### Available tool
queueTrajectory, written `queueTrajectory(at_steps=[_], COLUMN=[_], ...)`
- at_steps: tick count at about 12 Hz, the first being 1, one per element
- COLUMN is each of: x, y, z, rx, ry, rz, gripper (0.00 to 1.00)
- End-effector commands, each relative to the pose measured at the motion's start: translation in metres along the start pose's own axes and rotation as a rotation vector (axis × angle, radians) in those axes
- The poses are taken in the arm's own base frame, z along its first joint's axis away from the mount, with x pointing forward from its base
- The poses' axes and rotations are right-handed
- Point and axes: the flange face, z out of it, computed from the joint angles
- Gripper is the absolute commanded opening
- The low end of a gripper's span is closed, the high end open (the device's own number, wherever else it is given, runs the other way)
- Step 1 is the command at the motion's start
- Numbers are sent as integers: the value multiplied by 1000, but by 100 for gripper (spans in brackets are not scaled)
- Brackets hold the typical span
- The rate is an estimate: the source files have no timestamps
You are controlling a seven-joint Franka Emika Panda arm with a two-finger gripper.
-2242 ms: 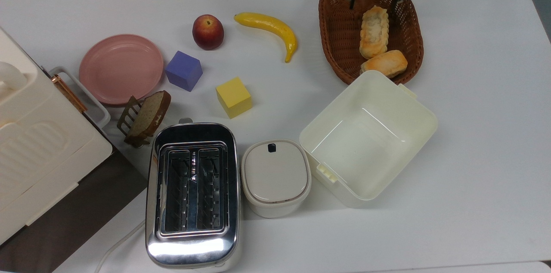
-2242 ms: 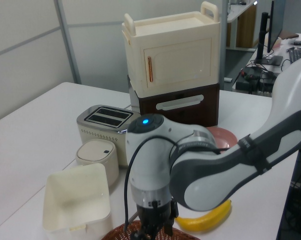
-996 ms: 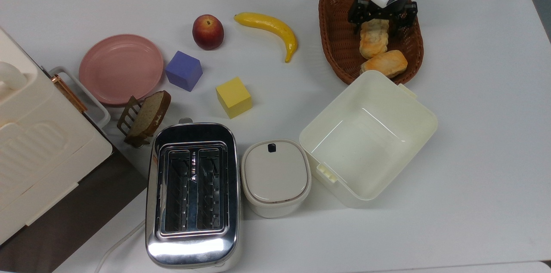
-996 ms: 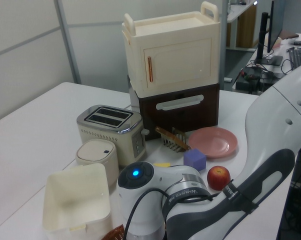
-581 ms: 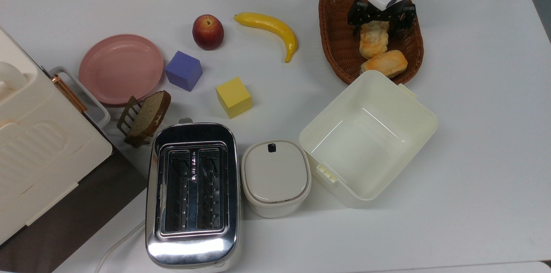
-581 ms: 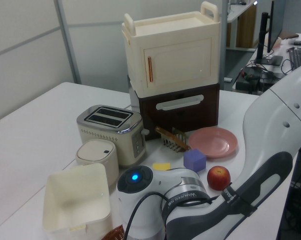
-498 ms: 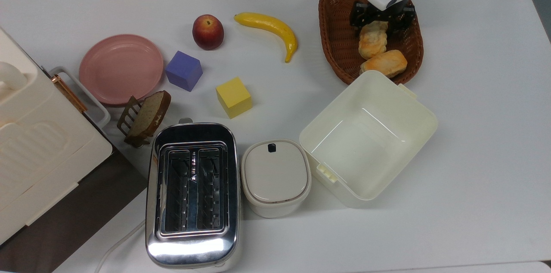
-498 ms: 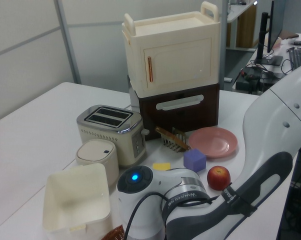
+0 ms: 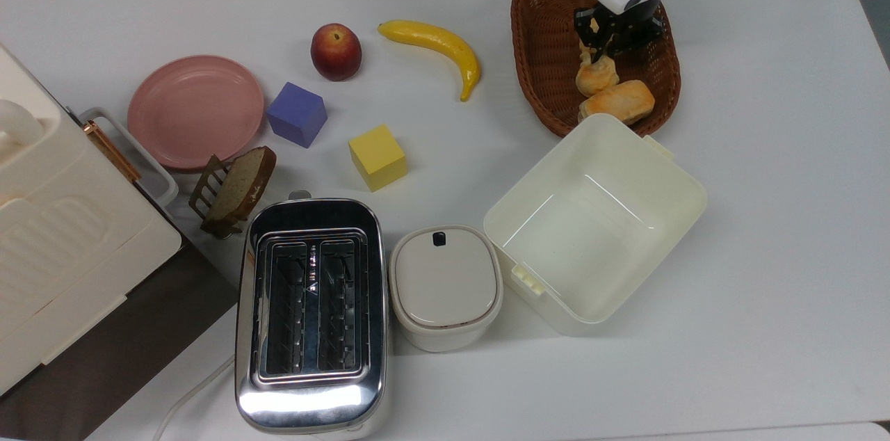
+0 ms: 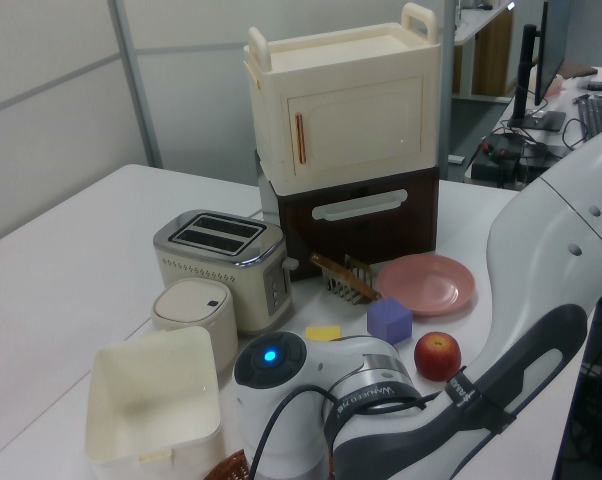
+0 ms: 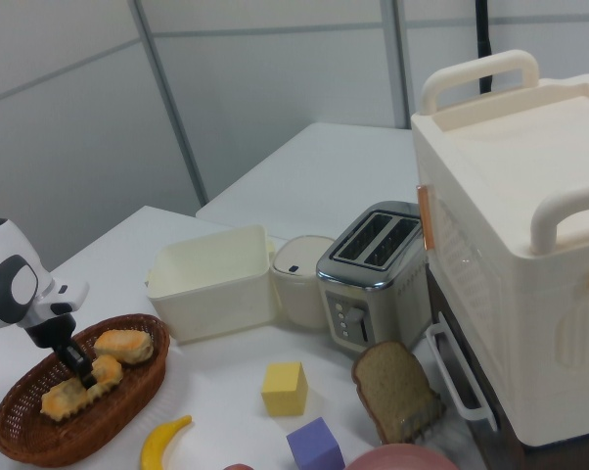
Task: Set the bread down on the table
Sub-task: 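Lower the gripper onto the long roll and close on it, then lift the long roll out of the basket and carry it beside the yellow cube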
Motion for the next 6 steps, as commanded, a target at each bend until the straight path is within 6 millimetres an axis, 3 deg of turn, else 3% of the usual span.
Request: queueTrajectory(at_steps=[1,2,3,6], x=[5,7,7,29], y=[15,28,36,65], z=[-49,-74,-87,-90], rx=[27,30,16,-24], ry=[92,115,114,154], rz=[30,48,58,85], gripper=[15,15,15,15])
